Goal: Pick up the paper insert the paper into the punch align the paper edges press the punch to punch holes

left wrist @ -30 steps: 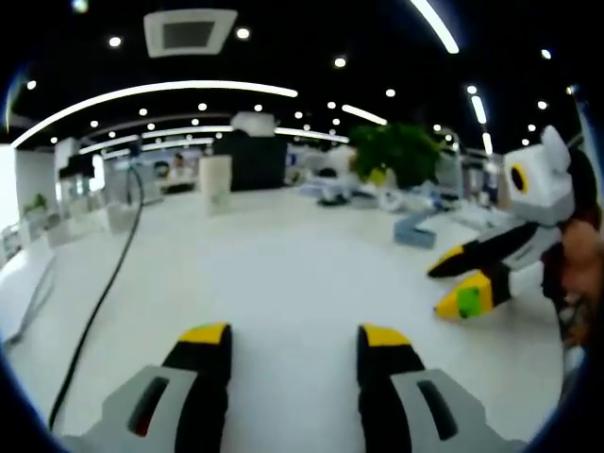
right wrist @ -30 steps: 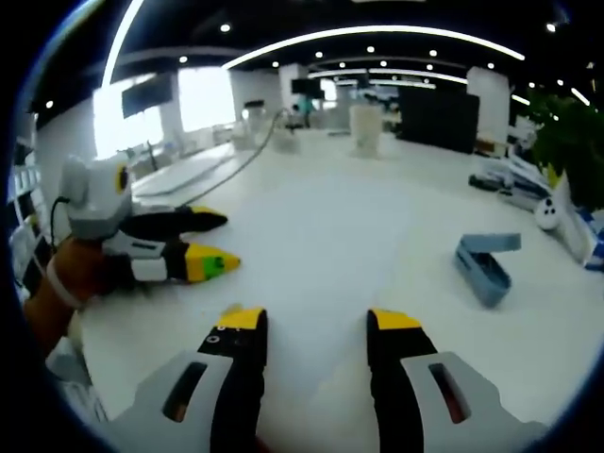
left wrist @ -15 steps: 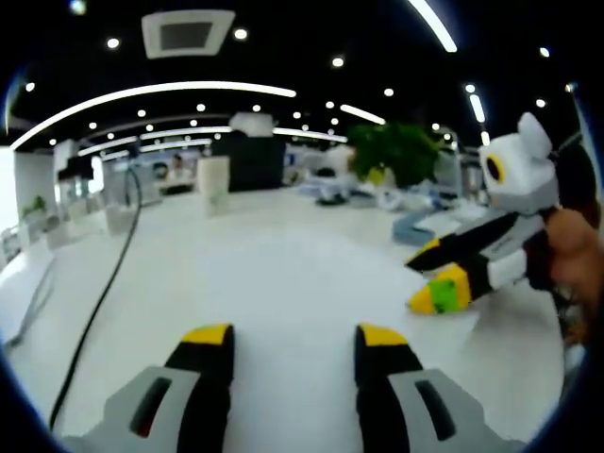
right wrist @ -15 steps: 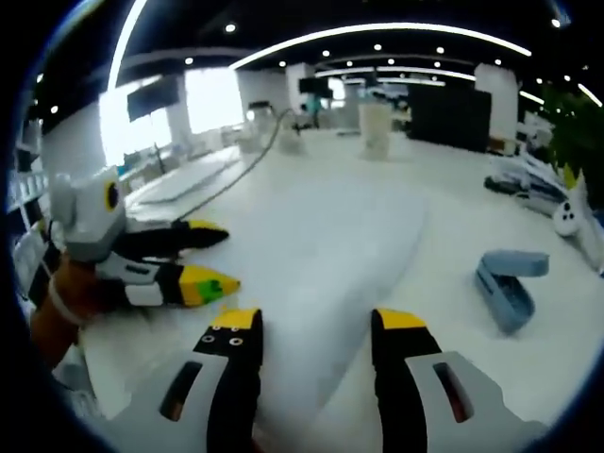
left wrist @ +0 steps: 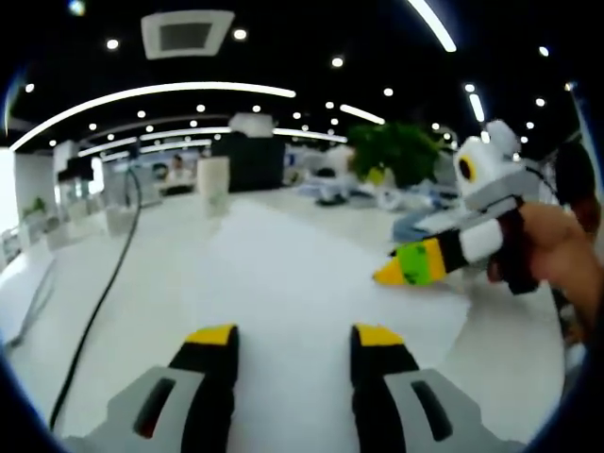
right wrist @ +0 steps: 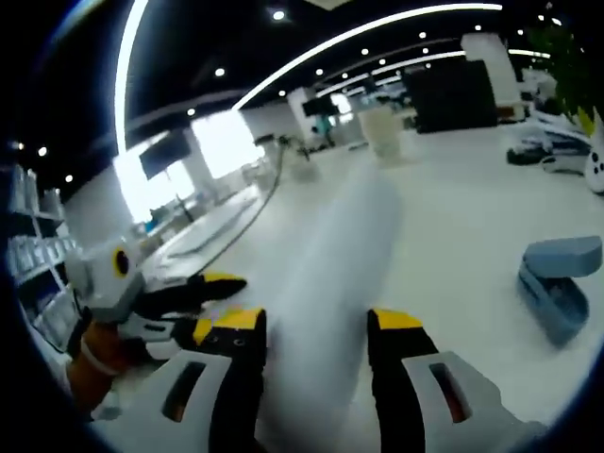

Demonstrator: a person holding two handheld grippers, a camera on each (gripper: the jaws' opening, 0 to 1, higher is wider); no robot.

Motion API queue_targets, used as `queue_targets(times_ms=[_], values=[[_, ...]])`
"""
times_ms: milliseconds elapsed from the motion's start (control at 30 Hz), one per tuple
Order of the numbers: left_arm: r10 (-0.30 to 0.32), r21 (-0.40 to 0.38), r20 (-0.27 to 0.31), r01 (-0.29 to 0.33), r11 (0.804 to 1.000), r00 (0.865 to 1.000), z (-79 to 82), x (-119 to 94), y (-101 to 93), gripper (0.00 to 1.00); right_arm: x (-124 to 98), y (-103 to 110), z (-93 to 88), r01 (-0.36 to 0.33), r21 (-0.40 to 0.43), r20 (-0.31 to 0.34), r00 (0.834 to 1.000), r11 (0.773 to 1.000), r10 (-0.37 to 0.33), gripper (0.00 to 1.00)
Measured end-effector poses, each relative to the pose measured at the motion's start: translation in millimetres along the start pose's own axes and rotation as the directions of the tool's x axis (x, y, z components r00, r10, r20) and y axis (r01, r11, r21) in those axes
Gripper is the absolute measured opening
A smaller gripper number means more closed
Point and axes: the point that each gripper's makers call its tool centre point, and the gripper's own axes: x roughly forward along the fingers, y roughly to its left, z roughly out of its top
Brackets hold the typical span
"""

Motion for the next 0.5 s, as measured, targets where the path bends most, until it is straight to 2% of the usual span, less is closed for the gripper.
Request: queue_targets(times_ms=[67, 167, 200, 300, 433, 500], values=[[-0.001, 0.0, 0.0, 0.001, 1.0, 1.0, 0.1, 0, -0.2, 0.48, 10, 3, 5.2, -0.049, 0.032, 0.011, 0.999, 0.998, 0.049, 0.47], [-0.001, 0.0, 0.001, 0.001, 1.0, 1.0, -0.1, 0, -0.5, 0.48, 19, 0, 10.1, -0.072, 0.047, 0.008, 0.997, 0.996, 0.072, 0.48], [-0.002, 0.0, 0.001, 0.002, 1.0, 1.0, -0.1, 1, -0.1, 0.48, 20, 6, 11.2, -0.112, 0.075, 0.002, 0.994, 0.991, 0.112, 0.48], [-0.001, 0.0, 0.002, 0.001, 1.0, 1.0, -0.3, 0, 0.5, 0.48, 24, 11, 17.8, -0.166, 0.113, 0.032, 0.986, 0.98, 0.164, 0.48], [-0.004, 0.001, 0.003, 0.004, 1.0, 1.0, -0.2, 0, -0.2, 0.47, 36, -3, 27.9, -0.156, 0.133, 0.039, 0.988, 0.979, 0.152, 0.48], [-0.004, 0.001, 0.004, 0.004, 1.0, 1.0, 0.0, 0, -0.3, 0.47, 36, 0, 27.3, -0.156, 0.138, 0.044, 0.988, 0.978, 0.151, 0.48]])
